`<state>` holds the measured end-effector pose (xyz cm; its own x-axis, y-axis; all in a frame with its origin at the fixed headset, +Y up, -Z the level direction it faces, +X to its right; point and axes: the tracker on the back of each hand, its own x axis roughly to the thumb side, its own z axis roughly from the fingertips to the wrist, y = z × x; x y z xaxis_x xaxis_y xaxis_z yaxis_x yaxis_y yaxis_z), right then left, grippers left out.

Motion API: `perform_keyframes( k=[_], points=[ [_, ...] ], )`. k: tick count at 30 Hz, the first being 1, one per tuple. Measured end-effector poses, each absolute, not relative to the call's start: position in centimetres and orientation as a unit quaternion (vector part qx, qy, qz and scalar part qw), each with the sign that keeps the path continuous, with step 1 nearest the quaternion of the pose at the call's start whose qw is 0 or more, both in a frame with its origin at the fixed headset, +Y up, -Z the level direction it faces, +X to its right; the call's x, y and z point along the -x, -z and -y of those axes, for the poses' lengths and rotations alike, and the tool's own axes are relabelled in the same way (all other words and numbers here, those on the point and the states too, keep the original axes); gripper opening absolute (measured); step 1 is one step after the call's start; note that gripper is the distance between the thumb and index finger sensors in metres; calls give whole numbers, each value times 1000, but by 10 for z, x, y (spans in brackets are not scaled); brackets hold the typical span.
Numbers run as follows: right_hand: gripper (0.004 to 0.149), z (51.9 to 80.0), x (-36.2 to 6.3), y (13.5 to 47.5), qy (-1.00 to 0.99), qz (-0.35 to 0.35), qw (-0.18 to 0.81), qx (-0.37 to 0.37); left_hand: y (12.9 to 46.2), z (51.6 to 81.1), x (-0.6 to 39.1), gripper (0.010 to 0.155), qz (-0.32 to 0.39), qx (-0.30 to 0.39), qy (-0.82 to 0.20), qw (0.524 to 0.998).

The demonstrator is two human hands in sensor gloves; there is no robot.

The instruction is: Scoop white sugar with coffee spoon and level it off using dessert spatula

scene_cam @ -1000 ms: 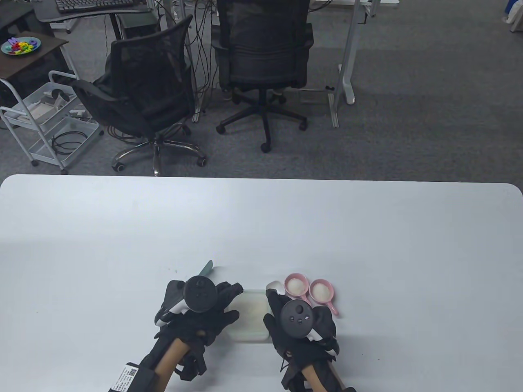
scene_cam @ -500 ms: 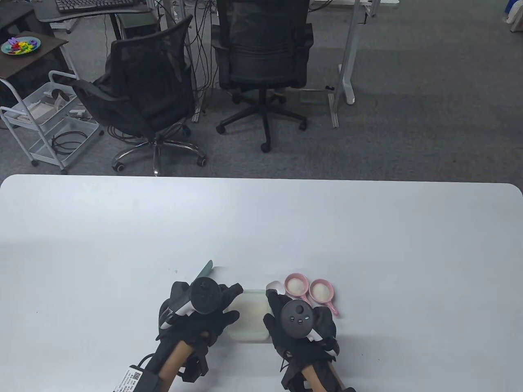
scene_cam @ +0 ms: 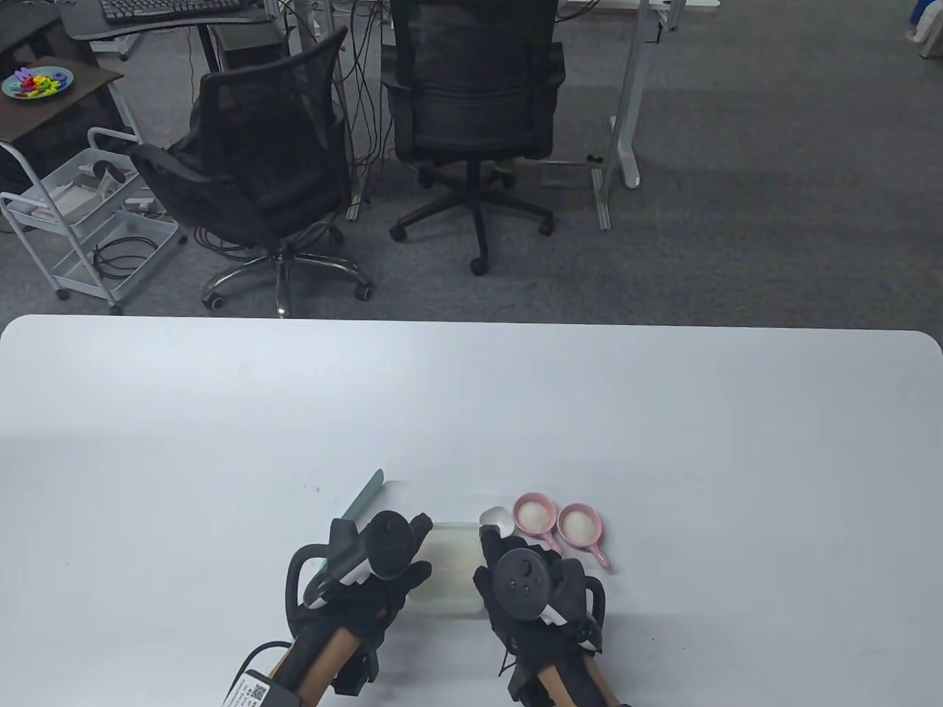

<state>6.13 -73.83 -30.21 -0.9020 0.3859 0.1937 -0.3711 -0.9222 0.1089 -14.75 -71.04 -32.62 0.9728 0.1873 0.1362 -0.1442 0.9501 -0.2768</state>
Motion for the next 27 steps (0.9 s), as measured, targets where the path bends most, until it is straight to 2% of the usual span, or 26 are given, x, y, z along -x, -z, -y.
perform_keyframes(
  k=[11, 18, 27],
  points=[
    [63, 740, -64, 304, -967, -41, 230, -99, 329, 712, 152, 64, 81, 144, -113, 980],
    [63, 739, -64, 303, -971, -39, 213, -100, 329, 713, 152, 64, 76, 165, -117, 976],
    [64, 739, -63, 303, -970, -47, 214, -103, 334, 719, 160, 68, 59, 217, -196, 954]
  ],
)
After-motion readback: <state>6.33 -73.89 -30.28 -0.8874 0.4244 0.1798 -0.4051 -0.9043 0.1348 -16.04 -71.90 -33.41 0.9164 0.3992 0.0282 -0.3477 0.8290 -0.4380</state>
